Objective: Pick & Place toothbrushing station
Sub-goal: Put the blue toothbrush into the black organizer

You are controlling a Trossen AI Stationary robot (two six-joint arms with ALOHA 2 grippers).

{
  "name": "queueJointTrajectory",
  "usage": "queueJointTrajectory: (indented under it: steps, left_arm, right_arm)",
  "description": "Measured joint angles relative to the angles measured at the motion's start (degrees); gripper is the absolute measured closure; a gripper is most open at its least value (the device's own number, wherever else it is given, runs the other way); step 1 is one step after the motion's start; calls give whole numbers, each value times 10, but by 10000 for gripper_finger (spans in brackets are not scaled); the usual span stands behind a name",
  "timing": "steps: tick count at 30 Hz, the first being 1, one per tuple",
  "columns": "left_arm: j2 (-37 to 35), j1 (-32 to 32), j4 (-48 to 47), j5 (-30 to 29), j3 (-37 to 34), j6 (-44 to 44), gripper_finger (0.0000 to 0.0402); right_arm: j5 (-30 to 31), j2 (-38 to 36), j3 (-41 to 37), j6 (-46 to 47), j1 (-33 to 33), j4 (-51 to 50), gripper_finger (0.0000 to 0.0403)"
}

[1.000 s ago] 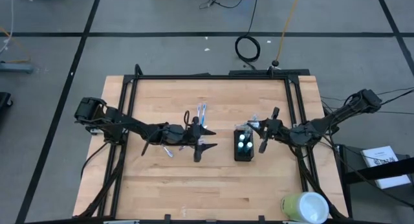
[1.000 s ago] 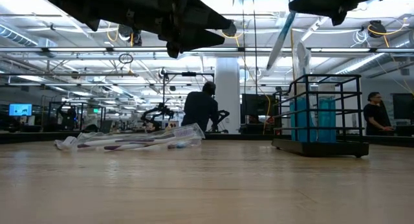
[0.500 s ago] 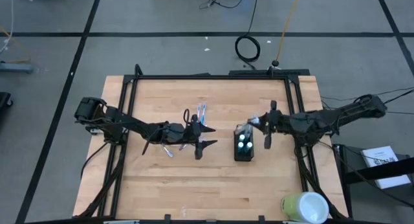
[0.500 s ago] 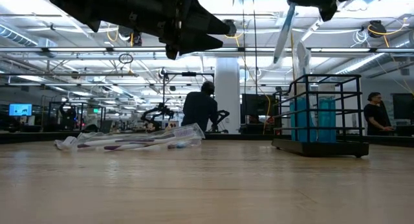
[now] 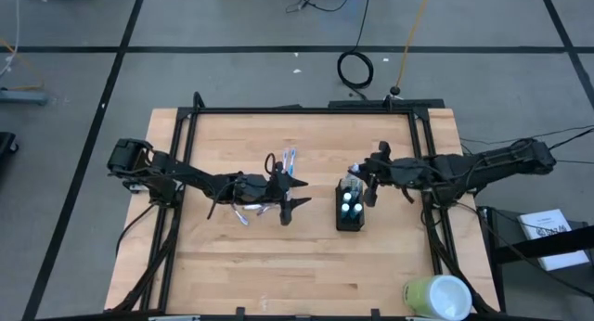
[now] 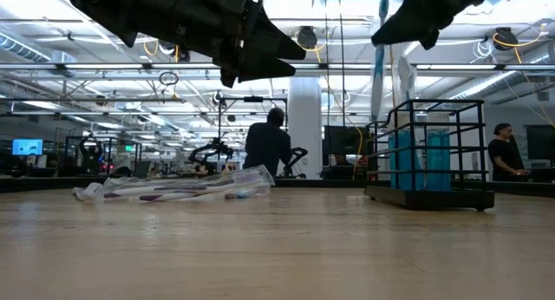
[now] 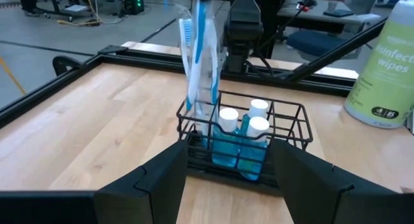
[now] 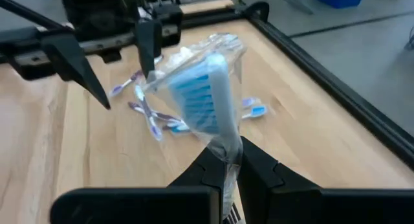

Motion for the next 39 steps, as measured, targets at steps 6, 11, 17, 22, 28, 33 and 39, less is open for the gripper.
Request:
queueJointTrajectory:
  steps: [6,11,17,22,28,33,39]
  left_arm:
    - [0,0,-1,0,0,0,172]
    - [0,0,-4,0,0,-1,172]
    - [0,0,-12,0,0,-3,172]
    - [0,0,-24,0,0,-13,172]
    - [0,0,-29,0,0,-17,172]
    - [0,0,-29,0,0,-17,172]
    - [0,0,-29,0,0,-17,172]
  right_arm:
    - [-12,42,0,12,-12,-8,389]
    - [-8,76,1,31,-12,0,389]
    - [-4,96,-6,50,-12,18,389]
    - [-7,97,-20,71,-12,10,387]
    - [-12,90,-21,64,-12,13,384]
    - [-15,82,-22,66,-12,10,387]
    - [-15,81,-27,80,-12,6,358]
